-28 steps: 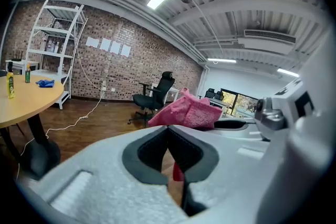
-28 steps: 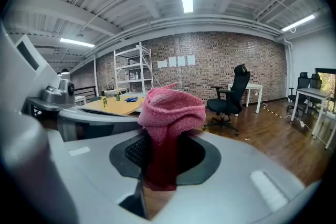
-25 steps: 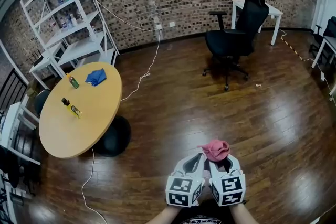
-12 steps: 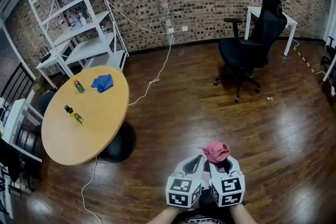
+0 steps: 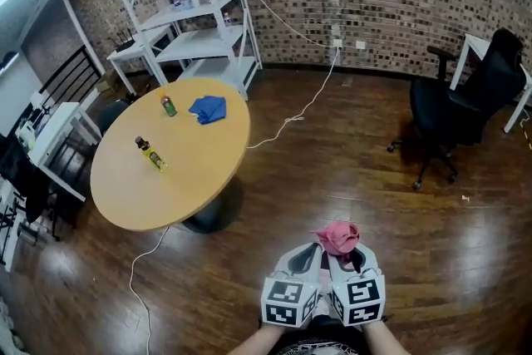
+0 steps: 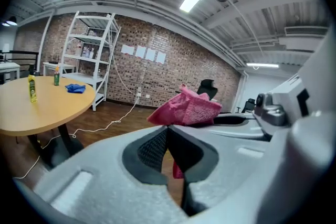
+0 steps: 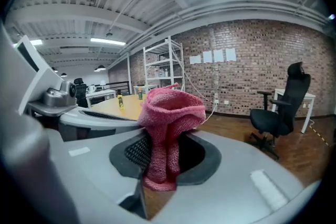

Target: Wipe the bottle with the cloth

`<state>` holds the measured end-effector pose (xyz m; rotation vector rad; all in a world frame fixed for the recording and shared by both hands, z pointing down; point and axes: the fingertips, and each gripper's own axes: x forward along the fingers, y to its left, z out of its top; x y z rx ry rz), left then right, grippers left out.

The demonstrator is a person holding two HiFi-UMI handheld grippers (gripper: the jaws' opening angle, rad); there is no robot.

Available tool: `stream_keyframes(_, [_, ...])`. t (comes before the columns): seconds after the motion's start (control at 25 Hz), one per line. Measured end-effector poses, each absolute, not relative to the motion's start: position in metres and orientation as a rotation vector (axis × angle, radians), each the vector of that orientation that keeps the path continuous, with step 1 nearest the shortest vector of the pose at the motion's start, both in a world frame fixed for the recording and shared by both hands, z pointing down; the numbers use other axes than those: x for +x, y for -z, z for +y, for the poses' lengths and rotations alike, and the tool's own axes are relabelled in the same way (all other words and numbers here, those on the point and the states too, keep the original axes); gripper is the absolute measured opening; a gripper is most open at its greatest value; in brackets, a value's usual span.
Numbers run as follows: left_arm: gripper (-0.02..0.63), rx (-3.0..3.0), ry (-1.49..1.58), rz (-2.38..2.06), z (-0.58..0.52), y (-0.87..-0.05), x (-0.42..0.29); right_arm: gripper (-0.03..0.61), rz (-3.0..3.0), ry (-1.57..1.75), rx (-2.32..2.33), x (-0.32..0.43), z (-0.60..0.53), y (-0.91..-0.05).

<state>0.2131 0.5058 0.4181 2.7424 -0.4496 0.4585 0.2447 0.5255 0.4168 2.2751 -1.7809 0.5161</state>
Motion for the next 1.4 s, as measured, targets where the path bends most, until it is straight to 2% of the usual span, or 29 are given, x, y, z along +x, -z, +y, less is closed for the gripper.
stream_keyframes(0.32, [0.003,2.629,-0.397,-0.842,0.437,-0.421,0.166,0.103,-2.073,-0.460,1.982,0.204,0.447,-0.418])
stream_keyframes(0.88, [0.003,2.389,-0.330,-1.344,0.376,-0.427,0.044,0.103,-2.440,-0.394,1.500,0.076,0.371,-0.423])
stream_keyframes(1.4, [0.003,2.277,-0.263,-1.483,0.322,-0.436,0.012,0.103,-2.502,-0.334,1.364,0.060,0.318,-0.424])
